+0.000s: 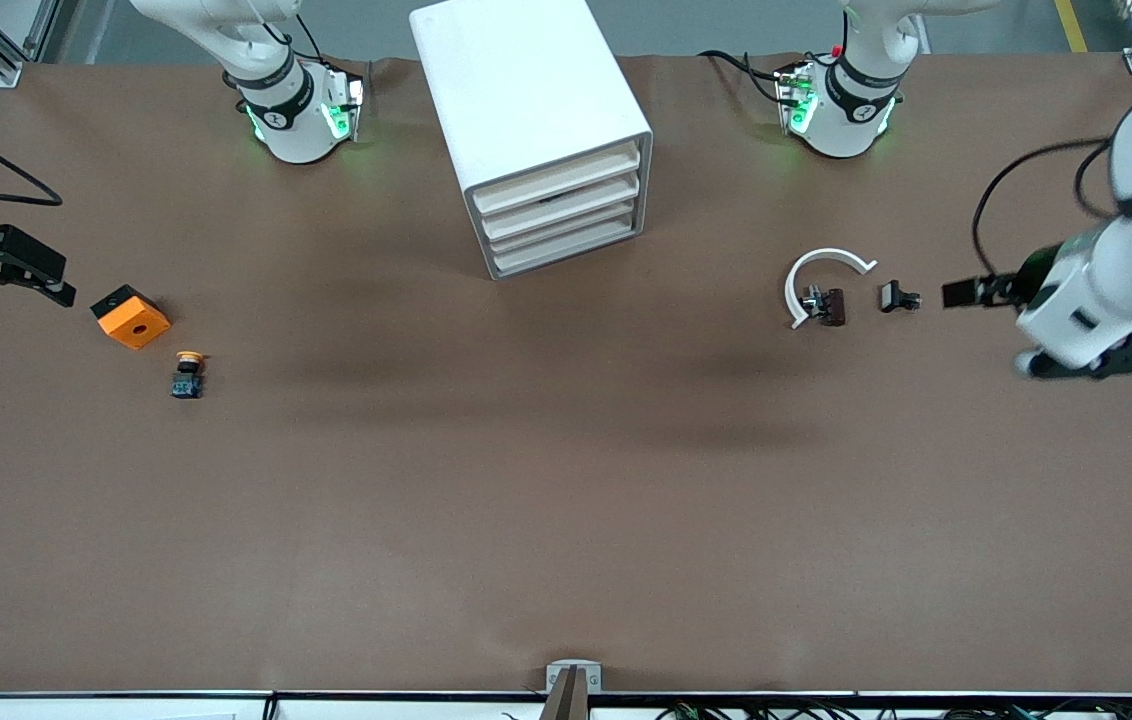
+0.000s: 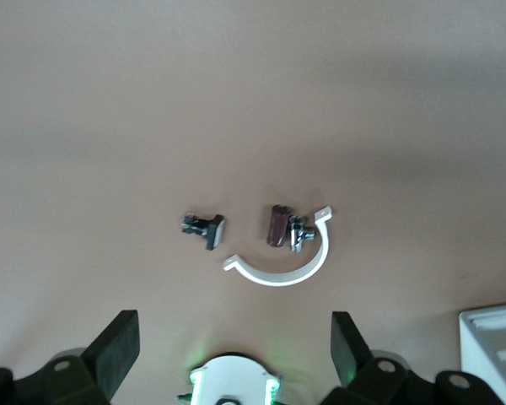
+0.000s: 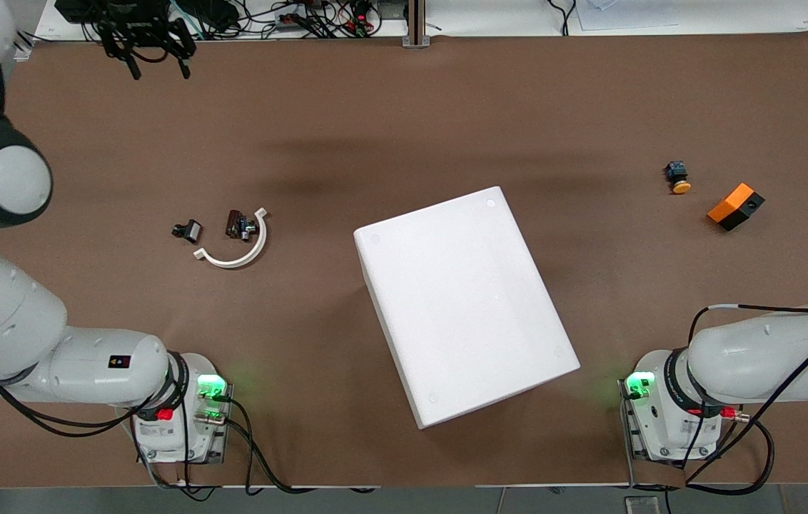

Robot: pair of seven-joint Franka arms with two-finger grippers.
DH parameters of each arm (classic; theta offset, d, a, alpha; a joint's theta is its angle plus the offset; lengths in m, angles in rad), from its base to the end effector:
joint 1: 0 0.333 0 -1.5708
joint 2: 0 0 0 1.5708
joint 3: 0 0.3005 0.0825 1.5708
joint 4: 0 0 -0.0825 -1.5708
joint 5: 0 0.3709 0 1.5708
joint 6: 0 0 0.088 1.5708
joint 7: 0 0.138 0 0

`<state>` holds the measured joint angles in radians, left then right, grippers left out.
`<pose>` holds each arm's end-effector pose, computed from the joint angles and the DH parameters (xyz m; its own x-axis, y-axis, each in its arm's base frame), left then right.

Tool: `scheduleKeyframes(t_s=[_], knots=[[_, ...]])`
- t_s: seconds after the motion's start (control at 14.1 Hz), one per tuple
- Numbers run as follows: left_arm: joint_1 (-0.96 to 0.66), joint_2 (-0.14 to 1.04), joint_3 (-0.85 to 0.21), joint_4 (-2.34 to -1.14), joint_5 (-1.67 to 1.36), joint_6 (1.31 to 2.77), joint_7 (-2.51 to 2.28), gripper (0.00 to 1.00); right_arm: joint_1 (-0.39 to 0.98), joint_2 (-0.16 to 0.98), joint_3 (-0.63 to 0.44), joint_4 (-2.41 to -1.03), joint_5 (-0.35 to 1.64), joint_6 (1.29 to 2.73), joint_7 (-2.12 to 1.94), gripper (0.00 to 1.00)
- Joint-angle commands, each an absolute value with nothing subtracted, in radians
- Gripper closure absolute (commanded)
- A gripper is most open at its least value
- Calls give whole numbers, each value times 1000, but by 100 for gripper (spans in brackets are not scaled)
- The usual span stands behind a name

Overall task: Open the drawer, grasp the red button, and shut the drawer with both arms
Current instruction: 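Move the left gripper toward the front of the white drawer cabinet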

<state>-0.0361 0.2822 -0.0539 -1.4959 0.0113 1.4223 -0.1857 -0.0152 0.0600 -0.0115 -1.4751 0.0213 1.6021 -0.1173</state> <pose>0.5753 -0.0473 0.4432 0.9342 0.0995 -0.3427 0.0838 -0.9946 -0.0604 0.5650 -0.0120 0.5919 0.9936 0.0899 0.0689 0.0910 -0.9958 -0.0126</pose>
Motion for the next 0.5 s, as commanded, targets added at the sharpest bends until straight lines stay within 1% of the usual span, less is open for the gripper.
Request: scheduleKeyframes(t_s=[0.0,0.28,0.43], knots=[[-57,394,-64,-1424,-34,1422,-381,0,-17,44,-12,-1477,25,1605,-104,0],[-97,526,-63,-1424,-106,1471,-763,0,-18,46,-12,-1477,25,1605,-104,0],[-100,575,-63,-1424,-219,1486,-962,0,-17,46,-12,-1477,25,1605,-104,0]])
